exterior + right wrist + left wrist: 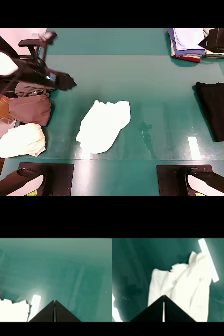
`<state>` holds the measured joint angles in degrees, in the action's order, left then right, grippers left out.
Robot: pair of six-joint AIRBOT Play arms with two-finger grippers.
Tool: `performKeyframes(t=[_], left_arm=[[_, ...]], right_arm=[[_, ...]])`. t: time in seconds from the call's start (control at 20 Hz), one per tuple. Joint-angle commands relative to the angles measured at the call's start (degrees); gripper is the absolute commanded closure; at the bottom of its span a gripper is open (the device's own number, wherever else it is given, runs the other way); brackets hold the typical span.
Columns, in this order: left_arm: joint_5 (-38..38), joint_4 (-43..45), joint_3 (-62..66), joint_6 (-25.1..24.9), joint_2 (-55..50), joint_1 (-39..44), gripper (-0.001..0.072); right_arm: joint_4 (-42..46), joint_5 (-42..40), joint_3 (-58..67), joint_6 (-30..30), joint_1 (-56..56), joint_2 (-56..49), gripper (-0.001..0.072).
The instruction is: Fold the shirts.
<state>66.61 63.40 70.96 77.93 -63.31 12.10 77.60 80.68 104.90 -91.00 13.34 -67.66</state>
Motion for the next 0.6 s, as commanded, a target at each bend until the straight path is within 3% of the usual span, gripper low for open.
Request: performKeyframes(t=[0.0, 0.05, 0.25, 0.55], left_arm=[[0.4, -3.4, -8.8, -2.2, 0.0, 4.2, 0.0481], [-1.6, -2.9, -11.7, -2.0, 0.0, 5.6, -0.0013], [-6.5, -1.6, -15.0, 0.1, -0.3, 6.3, -0.0012], [-5.5, -2.2, -20.8, 0.1, -7.6, 12.0, -0.0012]], right_arm=[[-0.1, -1.6, 0.1, 0.0, 0.0, 0.0, 0.0695], [-0.1, -1.6, 0.1, 0.0, 0.0, 0.0, 0.0695], [-0.1, -1.2, 0.0, 0.0, 0.0, 0.0, 0.0695], [0.0, -0.2, 0.0, 0.0, 2.3, 0.0, 0.0695]])
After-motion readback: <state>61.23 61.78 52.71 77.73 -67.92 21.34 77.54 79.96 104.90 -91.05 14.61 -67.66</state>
